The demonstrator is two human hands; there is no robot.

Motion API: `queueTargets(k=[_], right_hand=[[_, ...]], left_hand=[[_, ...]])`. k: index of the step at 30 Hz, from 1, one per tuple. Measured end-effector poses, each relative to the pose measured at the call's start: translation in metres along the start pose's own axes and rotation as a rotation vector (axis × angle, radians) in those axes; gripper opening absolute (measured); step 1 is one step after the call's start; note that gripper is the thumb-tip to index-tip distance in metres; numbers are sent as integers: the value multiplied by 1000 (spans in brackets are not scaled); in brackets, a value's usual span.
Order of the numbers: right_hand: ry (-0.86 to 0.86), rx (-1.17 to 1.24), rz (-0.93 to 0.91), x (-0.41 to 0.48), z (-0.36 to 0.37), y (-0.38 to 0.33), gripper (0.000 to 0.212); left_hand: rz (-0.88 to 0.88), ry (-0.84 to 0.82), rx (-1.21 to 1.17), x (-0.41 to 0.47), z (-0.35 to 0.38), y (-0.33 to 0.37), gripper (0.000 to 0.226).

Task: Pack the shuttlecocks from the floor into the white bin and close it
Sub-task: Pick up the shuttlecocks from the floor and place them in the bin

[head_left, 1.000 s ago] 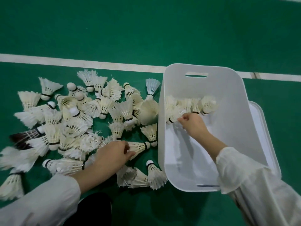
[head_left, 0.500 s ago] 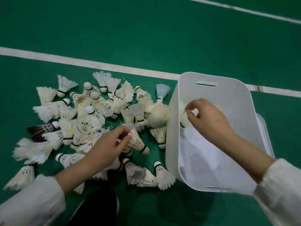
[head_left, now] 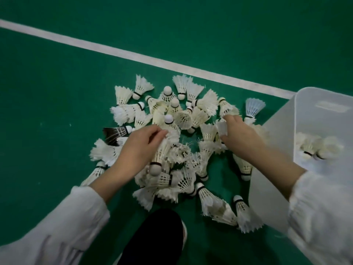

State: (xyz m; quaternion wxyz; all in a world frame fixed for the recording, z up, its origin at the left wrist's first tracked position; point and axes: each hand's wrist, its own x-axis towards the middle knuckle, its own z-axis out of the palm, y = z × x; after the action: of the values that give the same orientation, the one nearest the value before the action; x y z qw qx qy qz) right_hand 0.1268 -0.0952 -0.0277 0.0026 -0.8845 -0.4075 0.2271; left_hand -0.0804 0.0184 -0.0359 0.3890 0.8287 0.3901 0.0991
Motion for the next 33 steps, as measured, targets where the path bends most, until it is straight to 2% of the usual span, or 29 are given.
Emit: queueTargets(k=[4, 5, 7, 9, 12, 17, 20, 22, 25, 33], right_hand=[[97, -12, 8, 5, 7, 5, 6], [139, 20, -6, 3, 4, 4, 3], [173, 157, -33, -5, -4, -1, 10], [131, 310, -75, -16, -8, -13, 14], [41, 346, -176, -27, 5, -30, 19], [16, 341, -208, -23, 26, -34, 21], [-6, 336, -209, -23, 23, -32, 23], [4, 310, -226, -23, 19, -31, 24], [51, 286, -249, -22, 0, -27, 24], [259, 349, -216, -48, -86, 24, 15]], left_hand=[[-28, 40, -18, 12, -9, -11, 21], [-35, 21, -9, 15, -10, -14, 20], [-61, -88, 74, 20, -12, -20, 17], [-96, -229, 202, 22, -12, -23, 23], [-89, -357, 342, 24, -1, -25, 32], [-7, -404, 513, 25, 9, -25, 48], [27, -293, 612, 21, 6, -28, 28], [18, -190, 546, 18, 1, -25, 23], [6, -109, 341, 17, -11, -5, 29], [156, -139, 105, 21, -25, 88, 24]])
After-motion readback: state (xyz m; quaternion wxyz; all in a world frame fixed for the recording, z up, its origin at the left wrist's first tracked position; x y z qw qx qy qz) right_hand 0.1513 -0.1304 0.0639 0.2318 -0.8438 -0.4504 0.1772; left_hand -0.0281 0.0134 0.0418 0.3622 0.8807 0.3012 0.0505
